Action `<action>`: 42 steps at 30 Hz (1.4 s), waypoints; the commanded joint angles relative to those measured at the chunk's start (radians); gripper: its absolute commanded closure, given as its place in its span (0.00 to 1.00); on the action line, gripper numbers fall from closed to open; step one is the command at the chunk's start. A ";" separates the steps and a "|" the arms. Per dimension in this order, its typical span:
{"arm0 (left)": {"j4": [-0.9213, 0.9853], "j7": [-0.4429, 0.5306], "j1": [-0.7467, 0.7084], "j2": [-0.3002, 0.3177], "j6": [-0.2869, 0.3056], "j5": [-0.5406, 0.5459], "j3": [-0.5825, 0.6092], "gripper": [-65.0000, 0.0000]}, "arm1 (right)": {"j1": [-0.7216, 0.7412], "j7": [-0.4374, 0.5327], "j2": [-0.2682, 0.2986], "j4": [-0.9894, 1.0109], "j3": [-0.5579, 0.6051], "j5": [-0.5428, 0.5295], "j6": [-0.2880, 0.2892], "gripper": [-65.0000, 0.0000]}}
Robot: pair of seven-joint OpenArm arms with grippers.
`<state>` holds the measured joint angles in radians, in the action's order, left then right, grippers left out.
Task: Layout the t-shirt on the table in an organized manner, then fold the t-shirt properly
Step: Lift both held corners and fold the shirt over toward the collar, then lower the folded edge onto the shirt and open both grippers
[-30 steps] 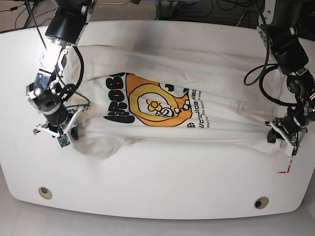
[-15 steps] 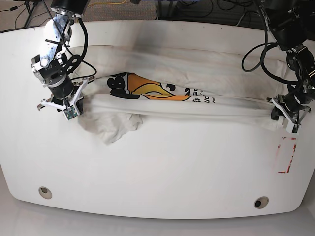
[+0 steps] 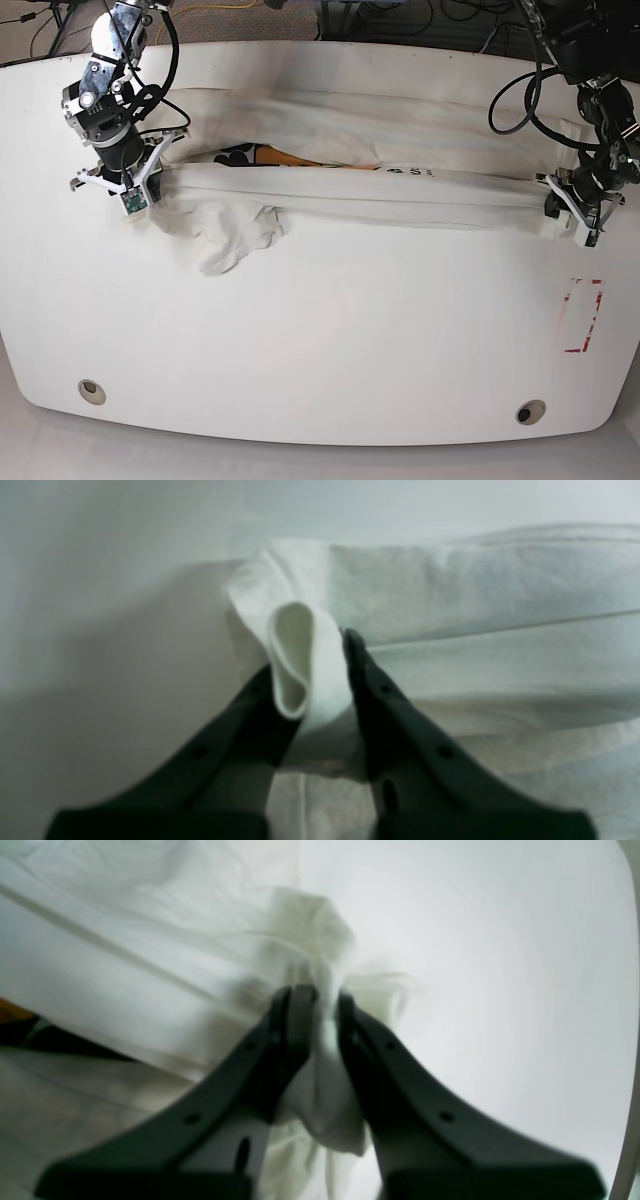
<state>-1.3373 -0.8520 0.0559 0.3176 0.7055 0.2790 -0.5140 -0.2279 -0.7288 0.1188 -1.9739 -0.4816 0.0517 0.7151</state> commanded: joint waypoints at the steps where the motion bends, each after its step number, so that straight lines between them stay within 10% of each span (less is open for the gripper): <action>1: -0.021 0.012 0.014 0.025 -0.007 -0.007 -0.007 0.96 | -0.001 0.013 0.012 -0.021 -0.013 0.010 -0.017 0.91; 11: -0.020 0.009 -0.020 0.045 -0.007 -0.005 0.001 0.85 | -0.034 0.013 -0.021 -0.018 -0.010 0.021 -0.017 0.87; 20: -0.021 0.007 -0.057 0.047 -0.007 -0.002 -0.001 0.44 | -0.060 0.011 -0.034 -0.021 -0.012 0.021 -0.017 0.37; 24: -0.023 -0.029 -0.052 0.045 -0.007 0.001 -0.001 0.41 | -0.057 0.011 -0.034 -0.037 -0.013 0.012 -0.017 0.22; 42: -0.361 -0.215 -0.037 0.045 -0.007 0.170 -0.096 0.40 | 0.114 0.013 -0.164 -0.049 -0.108 0.010 -0.017 0.28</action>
<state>-1.6623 -1.0801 0.0040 0.3443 0.6975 0.4282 -0.6071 -0.1490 -0.7414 -0.0326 -2.0098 -0.5949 0.0799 0.6930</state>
